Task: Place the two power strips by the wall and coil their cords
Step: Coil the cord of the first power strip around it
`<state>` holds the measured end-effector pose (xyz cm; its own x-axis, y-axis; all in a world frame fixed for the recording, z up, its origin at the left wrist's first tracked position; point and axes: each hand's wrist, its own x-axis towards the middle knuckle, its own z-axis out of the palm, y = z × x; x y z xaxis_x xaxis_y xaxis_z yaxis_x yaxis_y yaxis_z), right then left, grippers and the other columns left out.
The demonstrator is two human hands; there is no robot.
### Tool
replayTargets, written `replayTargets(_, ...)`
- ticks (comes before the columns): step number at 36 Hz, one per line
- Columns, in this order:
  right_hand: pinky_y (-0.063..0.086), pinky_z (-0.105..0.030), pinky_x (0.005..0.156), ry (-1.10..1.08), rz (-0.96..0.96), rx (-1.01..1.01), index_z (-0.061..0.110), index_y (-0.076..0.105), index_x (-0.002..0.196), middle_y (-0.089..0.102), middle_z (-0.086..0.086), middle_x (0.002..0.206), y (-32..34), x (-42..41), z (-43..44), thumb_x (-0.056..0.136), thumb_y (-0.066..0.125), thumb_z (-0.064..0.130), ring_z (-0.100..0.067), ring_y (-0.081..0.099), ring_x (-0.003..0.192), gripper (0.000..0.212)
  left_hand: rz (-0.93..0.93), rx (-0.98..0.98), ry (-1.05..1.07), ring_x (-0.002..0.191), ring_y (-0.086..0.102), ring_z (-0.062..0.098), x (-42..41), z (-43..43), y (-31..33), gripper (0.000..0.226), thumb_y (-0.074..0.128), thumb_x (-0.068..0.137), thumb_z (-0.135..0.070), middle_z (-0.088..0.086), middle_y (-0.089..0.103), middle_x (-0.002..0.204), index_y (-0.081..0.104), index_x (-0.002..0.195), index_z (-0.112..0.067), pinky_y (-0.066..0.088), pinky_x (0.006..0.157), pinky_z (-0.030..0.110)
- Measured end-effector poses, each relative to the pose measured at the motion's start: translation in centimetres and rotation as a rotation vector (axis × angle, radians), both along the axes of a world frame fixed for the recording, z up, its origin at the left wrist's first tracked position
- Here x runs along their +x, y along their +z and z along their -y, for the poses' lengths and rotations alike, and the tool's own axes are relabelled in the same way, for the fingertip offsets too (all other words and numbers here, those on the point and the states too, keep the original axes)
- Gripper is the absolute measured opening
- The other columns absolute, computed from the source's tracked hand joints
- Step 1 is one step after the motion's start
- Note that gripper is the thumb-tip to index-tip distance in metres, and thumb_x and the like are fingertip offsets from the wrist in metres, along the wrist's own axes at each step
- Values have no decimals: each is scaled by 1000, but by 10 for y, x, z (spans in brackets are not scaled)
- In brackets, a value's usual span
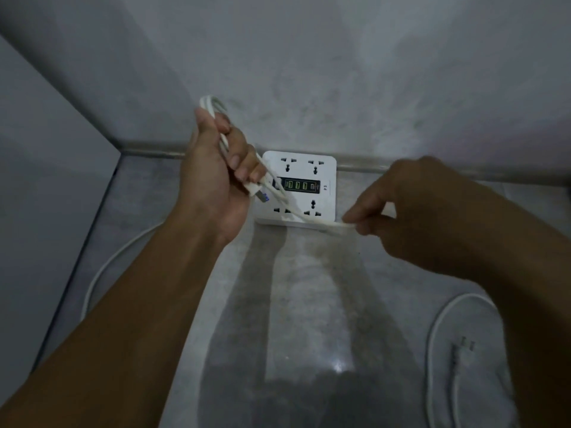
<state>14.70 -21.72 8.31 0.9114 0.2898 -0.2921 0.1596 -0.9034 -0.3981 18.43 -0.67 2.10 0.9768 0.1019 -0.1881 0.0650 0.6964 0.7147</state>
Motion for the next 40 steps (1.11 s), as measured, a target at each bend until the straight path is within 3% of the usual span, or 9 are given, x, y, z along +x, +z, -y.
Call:
replayTargets(3,54,-22,71,-2,90,35,43,78,91,73,21,98,10,1,-3,83,79,30,3,61,69,16,7,190,-60,40,28,14,-3,12,4,39,25,109,-40,-1,32,48,41,82,-17,31,46,28)
replayTargets(9,53,-31,72,27,256,111,40,72,92,71,16,81,29,5,-8,81,81,37,3,59,67,15,63,780,-236,50,57,22,-17,35,17,38,22,110,-34,15,63,60,44,85,-16,45,45,27)
replayTargets(11,52,-33,71,-3,302,130,37,69,87,69,15,79,32,7,-5,75,84,45,1,58,67,20,67,895,-309,53,62,20,-22,40,18,37,25,109,-32,21,67,67,46,85,-14,50,49,25)
replayTargets(13,51,-34,68,-12,364,127,33,67,84,65,14,78,34,10,-2,68,81,58,-5,58,68,34,36,982,-334,45,55,14,-25,44,14,39,29,108,-33,17,62,58,48,81,-14,42,41,19)
replayTargets(16,46,-32,62,-68,445,178,27,67,82,60,14,74,35,19,4,57,72,76,-8,55,63,55,-43,757,-412,35,32,12,-28,46,6,40,34,108,-34,3,40,46,47,76,-15,22,40,23)
replayTargets(23,33,-16,58,-114,525,211,36,76,100,64,4,84,24,46,34,87,64,60,-6,50,63,30,-206,195,-683,29,16,8,-35,30,0,41,35,105,-38,-4,24,39,44,71,-17,9,39,23)
replayTargets(28,29,-2,60,-47,525,192,38,78,101,60,6,87,13,53,24,90,67,50,-3,49,72,20,-210,191,-715,27,23,13,-36,28,-2,43,33,106,-33,1,29,39,51,72,-15,18,35,20)
replayTargets(32,30,-1,59,28,454,190,37,80,99,52,19,79,8,55,13,88,72,43,11,46,69,15,-230,195,-723,29,24,14,-38,30,0,41,34,106,-33,3,31,41,51,73,-15,25,35,20)
replayTargets(40,32,-2,56,173,360,210,38,81,99,50,21,80,4,56,9,82,78,40,13,48,69,17,-239,248,-732,28,27,15,-37,26,-1,39,36,105,-36,3,34,41,51,76,-15,26,36,21)
